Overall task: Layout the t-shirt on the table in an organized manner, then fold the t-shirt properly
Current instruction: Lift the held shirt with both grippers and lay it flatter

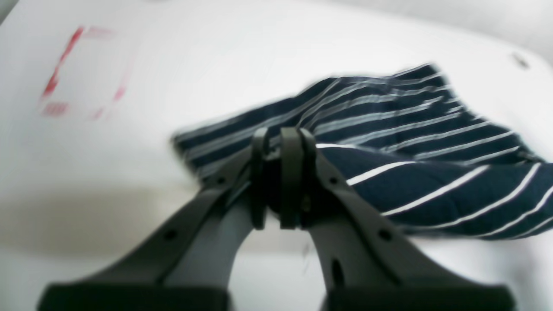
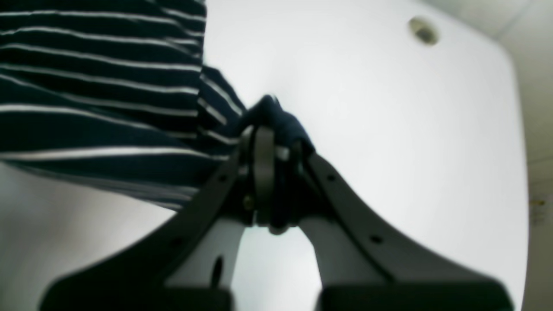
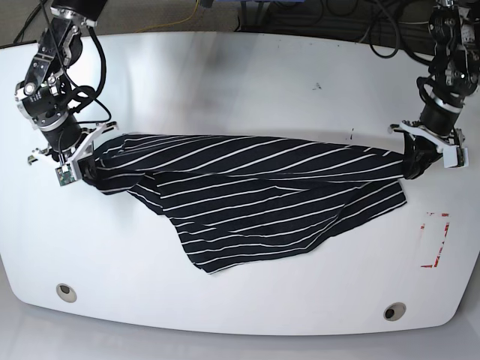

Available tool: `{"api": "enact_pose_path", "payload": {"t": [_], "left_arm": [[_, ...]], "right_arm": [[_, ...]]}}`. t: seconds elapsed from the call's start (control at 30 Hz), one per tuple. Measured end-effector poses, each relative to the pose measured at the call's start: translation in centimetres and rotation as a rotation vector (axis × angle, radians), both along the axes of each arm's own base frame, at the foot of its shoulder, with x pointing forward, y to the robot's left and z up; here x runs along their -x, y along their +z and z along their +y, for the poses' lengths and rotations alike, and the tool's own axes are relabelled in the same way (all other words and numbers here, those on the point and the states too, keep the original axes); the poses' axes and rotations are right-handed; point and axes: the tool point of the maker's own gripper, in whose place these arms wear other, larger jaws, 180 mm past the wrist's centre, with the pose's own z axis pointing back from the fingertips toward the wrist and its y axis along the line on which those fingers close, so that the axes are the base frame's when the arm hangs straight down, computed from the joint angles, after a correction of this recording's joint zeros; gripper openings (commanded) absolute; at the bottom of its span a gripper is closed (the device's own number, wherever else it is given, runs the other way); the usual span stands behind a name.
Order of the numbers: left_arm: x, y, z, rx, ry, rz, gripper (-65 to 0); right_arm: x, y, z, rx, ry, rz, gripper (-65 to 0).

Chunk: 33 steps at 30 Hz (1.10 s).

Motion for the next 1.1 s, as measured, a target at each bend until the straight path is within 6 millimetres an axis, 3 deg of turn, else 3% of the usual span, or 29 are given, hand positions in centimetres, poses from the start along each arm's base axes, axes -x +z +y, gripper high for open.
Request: {"api": "enact_pose_path", "payload": {"t": [0.17,0.3,0.5,0.67,0.83,0.97,1.1], "left_arm": [[1.8,-1.8,0.2,-0.001,0.006,0.065,-60.7],[3.2,-2.8,0.1,-0.003,-0.004,0.105,-60.7],[4.7,-4.3,-1.1,-0.035,-0.127,0.217,-60.6],[5.4,-4.9,-0.5,-0.088,-0.18,0.31,-60.6],[4.9,-4.4,0.4,-0.121,-0.185,0.326,-59.4],[4.7,-4.3,0.7,-0.12,-0.175,0.334,-51.1],[4.6,-4.2,1.0,-0.131,-0.169,0.338,-38.1]], "right_arm": [[1.5,-1.7,0.2,-0.017,-0.019,0.051,-57.7],[2.9,-3.1,0.7,-0.036,-0.019,0.092,-42.2],[5.1,-4.8,0.4,-0.026,-0.031,0.163,-28.5],[6.5,-5.8,0.4,-0.025,-0.03,0.206,-23.6],[7.7,-5.9,-0.8,-0.029,-0.063,0.213,-23.3],[8.7,-5.3,-3.5,0.019,-0.136,0.216,-23.3],[9.5,-4.8,-5.2,0.035,-0.187,0.211,-23.2]]}}
